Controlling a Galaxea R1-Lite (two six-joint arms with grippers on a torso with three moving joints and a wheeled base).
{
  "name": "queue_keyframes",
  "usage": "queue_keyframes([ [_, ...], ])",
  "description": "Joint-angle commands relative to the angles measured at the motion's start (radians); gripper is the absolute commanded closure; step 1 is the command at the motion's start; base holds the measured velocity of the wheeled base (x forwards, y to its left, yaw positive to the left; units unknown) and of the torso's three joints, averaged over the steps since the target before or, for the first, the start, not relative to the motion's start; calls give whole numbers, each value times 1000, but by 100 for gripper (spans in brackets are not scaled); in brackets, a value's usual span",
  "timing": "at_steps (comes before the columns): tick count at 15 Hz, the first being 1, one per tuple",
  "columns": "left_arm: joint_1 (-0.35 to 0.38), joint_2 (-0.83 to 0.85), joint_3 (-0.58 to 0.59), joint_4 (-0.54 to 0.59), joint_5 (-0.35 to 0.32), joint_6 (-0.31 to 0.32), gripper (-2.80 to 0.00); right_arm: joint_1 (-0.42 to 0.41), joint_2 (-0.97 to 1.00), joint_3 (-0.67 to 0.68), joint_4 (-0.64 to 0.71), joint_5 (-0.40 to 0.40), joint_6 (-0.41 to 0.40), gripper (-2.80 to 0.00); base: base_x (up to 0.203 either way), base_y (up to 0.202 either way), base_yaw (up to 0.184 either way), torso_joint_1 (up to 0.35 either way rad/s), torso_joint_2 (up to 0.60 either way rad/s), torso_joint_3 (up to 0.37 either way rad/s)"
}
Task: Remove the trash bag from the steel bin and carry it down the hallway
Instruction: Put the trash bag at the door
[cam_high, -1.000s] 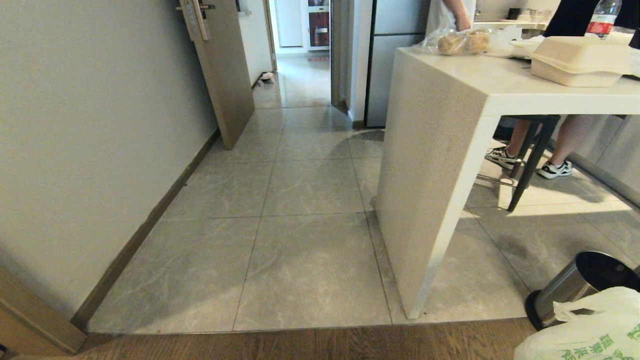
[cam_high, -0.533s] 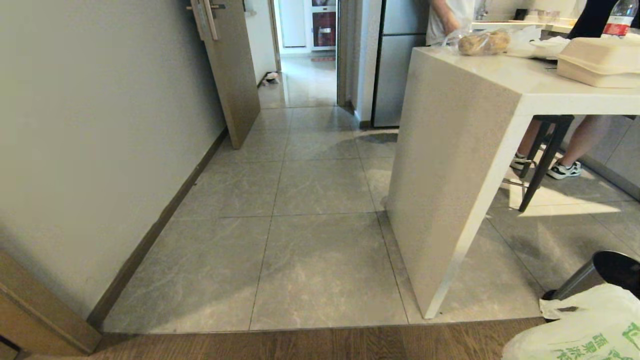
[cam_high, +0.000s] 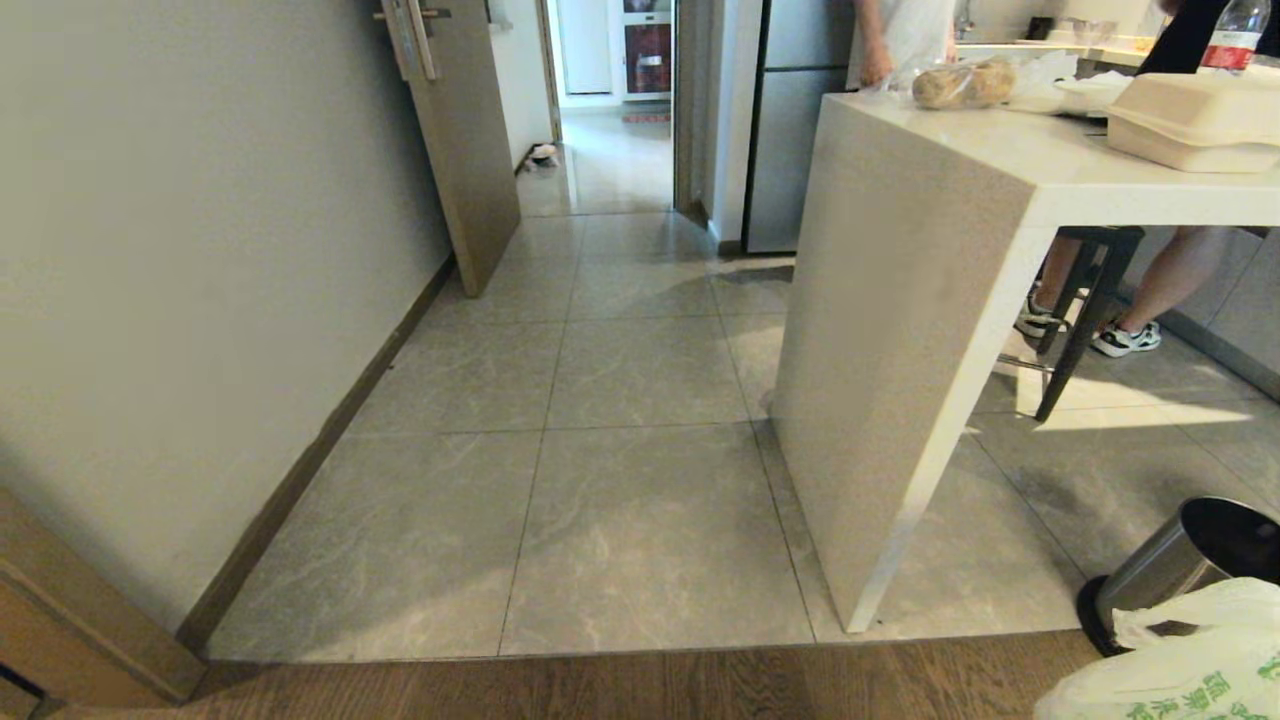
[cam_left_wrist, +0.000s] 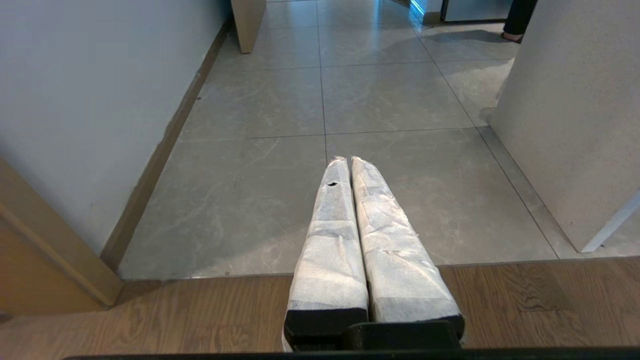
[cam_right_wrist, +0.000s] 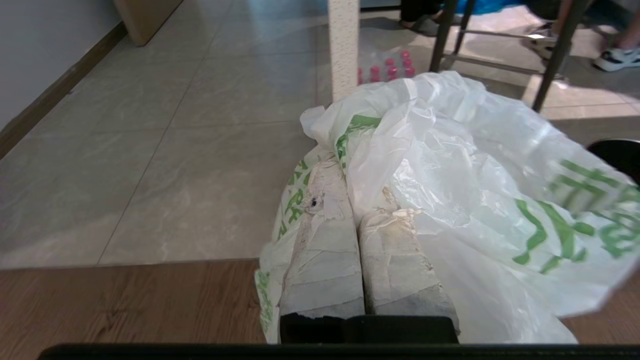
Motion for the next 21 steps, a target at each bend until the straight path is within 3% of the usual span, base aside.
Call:
queue_keyframes([
  [1, 0, 0, 0, 0, 0, -1, 0, 0, 0, 9, -2, 0, 0, 0, 0, 0, 0, 0, 0, 0],
  [11, 0, 0, 0, 0, 0, -1, 0, 0, 2, 8, 2, 0, 0, 0, 0, 0, 0, 0, 0, 0],
  [18, 0, 0, 0, 0, 0, -1, 0, 0, 0, 9, -3, 0, 0, 0, 1, -10, 177, 3, 2, 1],
  [21, 0, 0, 0, 0, 0, 0, 0, 0, 2, 9, -3, 0, 0, 0, 2, -3, 65, 2, -1, 0],
])
